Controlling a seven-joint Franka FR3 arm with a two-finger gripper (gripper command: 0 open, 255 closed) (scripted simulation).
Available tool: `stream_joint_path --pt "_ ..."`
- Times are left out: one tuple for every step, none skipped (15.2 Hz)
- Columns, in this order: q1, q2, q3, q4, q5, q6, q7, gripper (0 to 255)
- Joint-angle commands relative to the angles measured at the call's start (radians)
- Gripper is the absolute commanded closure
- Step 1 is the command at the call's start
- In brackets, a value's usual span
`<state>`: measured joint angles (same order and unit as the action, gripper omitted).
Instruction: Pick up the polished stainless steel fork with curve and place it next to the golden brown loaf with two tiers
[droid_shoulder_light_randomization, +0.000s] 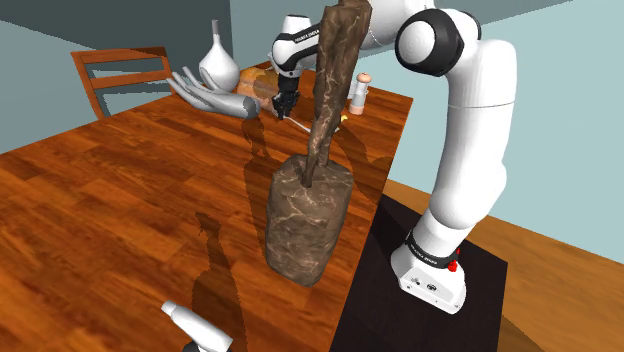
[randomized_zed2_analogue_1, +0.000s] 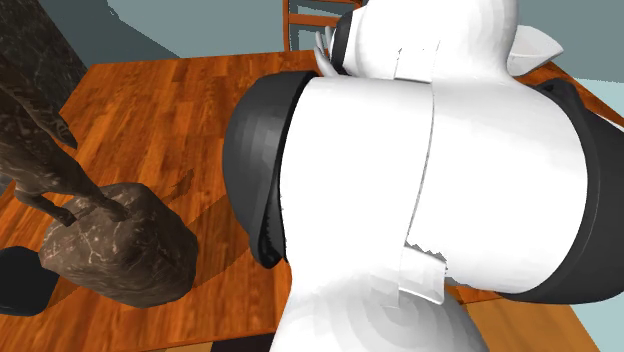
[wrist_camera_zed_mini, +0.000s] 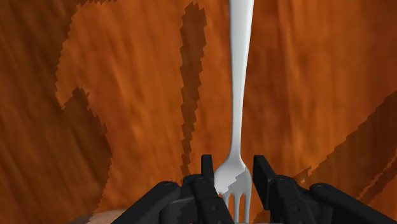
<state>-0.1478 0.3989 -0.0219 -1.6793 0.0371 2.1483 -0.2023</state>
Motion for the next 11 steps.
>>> stream_joint_path --pt "-0.001 0.010 0.000 -0.013 0.001 0.023 -0.002 255" --pt "-0.001 0.016 0.000 -0.018 0.001 0.035 -0.002 255" --pt "-0.001 0.022 0.000 -0.024 0.002 0.046 -0.002 255" --pt "-0.001 0.027 0.001 -0.029 0.002 0.057 -0.003 255" --pt "-0.001 0.033 0.001 -0.034 0.002 0.068 -0.003 255" --pt "-0.001 0.038 0.001 -0.038 0.003 0.076 -0.004 255" --pt "-0.001 0.038 0.001 -0.038 0.003 0.076 -0.004 255" --pt "-0.001 0.038 0.001 -0.038 0.003 0.076 -0.004 255" --pt "-0.001 0.038 0.001 -0.038 0.003 0.076 -0.004 255" --pt "-0.001 0.038 0.001 -0.038 0.003 0.076 -0.004 255" --pt "-0.001 0.038 0.001 -0.038 0.003 0.076 -0.004 255"
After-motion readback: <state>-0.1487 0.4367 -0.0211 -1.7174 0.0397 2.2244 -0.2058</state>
